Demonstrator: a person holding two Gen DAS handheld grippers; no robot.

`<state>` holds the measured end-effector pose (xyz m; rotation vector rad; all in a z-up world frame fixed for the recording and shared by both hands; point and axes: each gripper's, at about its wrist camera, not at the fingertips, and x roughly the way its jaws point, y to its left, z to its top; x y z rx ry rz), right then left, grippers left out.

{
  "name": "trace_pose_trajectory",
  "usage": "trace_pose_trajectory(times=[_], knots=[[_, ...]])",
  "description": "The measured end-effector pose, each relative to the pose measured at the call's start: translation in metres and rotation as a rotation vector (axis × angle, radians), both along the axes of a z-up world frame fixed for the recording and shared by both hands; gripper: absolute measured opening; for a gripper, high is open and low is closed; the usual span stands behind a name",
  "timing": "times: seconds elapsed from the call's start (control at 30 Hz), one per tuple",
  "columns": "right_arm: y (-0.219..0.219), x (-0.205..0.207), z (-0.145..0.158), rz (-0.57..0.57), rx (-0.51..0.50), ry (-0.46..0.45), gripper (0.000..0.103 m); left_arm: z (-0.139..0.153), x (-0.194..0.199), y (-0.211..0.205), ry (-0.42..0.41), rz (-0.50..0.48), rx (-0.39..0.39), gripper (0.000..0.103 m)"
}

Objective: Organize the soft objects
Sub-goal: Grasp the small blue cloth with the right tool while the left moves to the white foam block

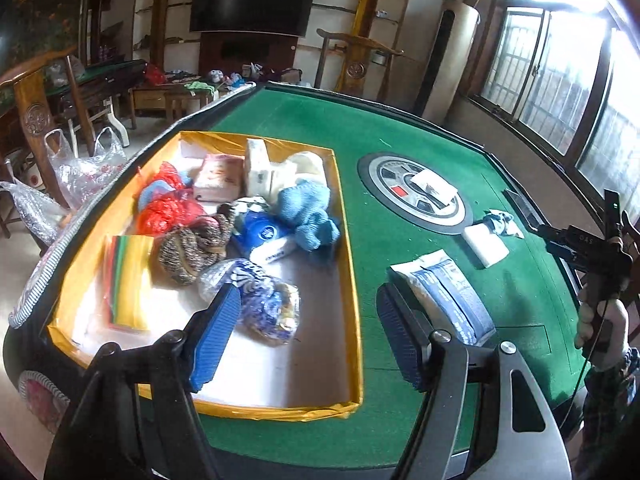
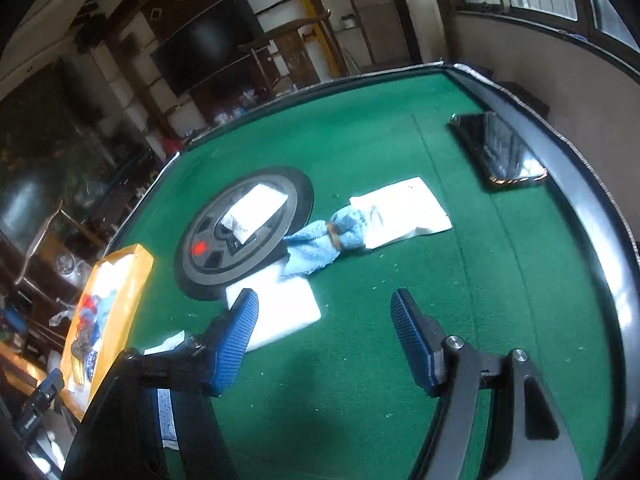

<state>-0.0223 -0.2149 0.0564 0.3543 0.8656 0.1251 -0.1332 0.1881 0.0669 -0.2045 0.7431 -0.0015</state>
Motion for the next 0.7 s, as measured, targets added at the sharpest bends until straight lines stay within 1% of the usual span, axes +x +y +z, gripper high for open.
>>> trace_pose_trajectory(times=[0.1,0.17,0.23,0.3,0.33,0.4,0.43,0.47,0.5,0.57,0.6,0.63,0.7], knots=[[0.012,0.016,-0.015,0.003,0.029,0.015,0.063,0.001,0.000,-0.018,0.017,-0.031,0.001,0.070],[0.020,0.029,-0.023,0.009,0.036,0.021,0.063,0.004,-0.003,-0.028,0.015,-0.046,0.023,0.070],[0.031,0.037,-0.031,0.044,0.043,0.034,0.063,0.008,-0.006,-0.035,0.007,-0.055,0.044,0.070],[0.044,0.037,-0.036,0.139,0.095,0.046,0.063,0.011,-0.008,-0.040,0.003,-0.064,0.057,0.070],[0.051,0.032,-0.035,0.207,0.125,0.049,0.063,0.012,-0.008,-0.042,0.003,-0.067,0.062,0.070],[0.063,0.022,-0.030,0.395,0.228,0.061,0.064,0.013,-0.006,-0.045,0.003,-0.071,0.067,0.070],[0.064,0.017,-0.023,0.456,0.268,0.049,0.063,0.013,-0.005,-0.046,0.004,-0.073,0.067,0.070],[0.060,0.010,-0.012,0.454,0.268,0.006,0.063,0.012,-0.003,-0.048,0.005,-0.078,0.066,0.070],[0.053,0.007,-0.002,0.403,0.235,-0.033,0.063,0.011,-0.002,-0.050,0.008,-0.085,0.061,0.070],[0.033,0.009,0.011,0.216,0.092,-0.056,0.064,0.009,0.000,-0.056,0.016,-0.105,0.053,0.070],[0.025,0.013,0.012,0.139,0.025,-0.055,0.064,0.008,0.002,-0.058,0.020,-0.113,0.050,0.070],[0.021,0.019,0.009,0.094,-0.023,-0.039,0.063,0.007,0.003,-0.060,0.024,-0.121,0.046,0.070],[0.020,0.034,-0.001,0.062,-0.093,0.003,0.063,0.006,0.005,-0.064,0.028,-0.137,0.028,0.070]])
